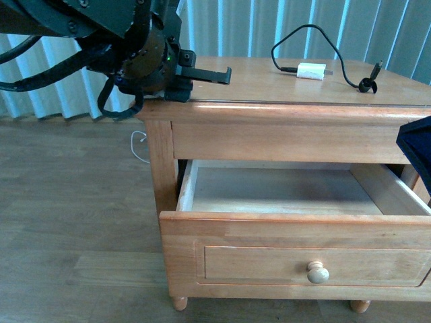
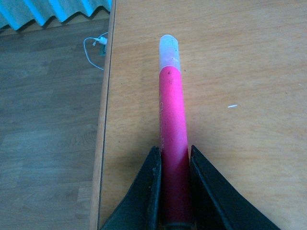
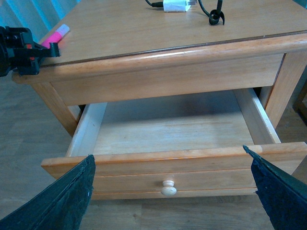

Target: Place pink marker in drawer with both arms

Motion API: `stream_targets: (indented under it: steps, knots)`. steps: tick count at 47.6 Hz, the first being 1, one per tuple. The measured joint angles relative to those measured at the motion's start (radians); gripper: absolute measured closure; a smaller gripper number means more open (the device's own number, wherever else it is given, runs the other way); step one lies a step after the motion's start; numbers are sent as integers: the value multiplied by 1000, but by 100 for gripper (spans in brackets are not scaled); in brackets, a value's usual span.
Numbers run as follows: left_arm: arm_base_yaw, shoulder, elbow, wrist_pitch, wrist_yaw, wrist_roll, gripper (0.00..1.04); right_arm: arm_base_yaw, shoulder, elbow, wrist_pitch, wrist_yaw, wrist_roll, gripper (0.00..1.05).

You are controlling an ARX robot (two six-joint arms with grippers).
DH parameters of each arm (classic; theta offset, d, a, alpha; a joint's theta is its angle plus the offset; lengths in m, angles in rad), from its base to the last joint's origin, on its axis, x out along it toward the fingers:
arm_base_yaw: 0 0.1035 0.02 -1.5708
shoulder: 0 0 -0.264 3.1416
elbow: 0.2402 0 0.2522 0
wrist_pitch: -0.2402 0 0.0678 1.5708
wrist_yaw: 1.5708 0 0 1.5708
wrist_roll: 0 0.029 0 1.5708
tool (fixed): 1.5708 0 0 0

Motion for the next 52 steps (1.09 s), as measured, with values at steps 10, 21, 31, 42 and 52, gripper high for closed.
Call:
stream_targets:
  steps: [10, 21, 31, 42, 52]
  knots:
    - [3, -111, -127, 74, 113, 51, 90, 0, 0, 0, 0, 0, 0, 8]
    - [11, -298, -268, 112, 347, 145, 90, 0, 0, 0, 0, 0, 0, 8]
    - [53, -438, -378, 73, 591, 267, 90, 0, 0, 0, 0, 0, 0, 8]
    - [97, -490, -447, -30, 781, 410, 90, 0, 0, 0, 0, 0, 0, 8]
    - [103, -452, -476, -24, 771, 478, 90, 0, 0, 0, 0, 0, 0, 8]
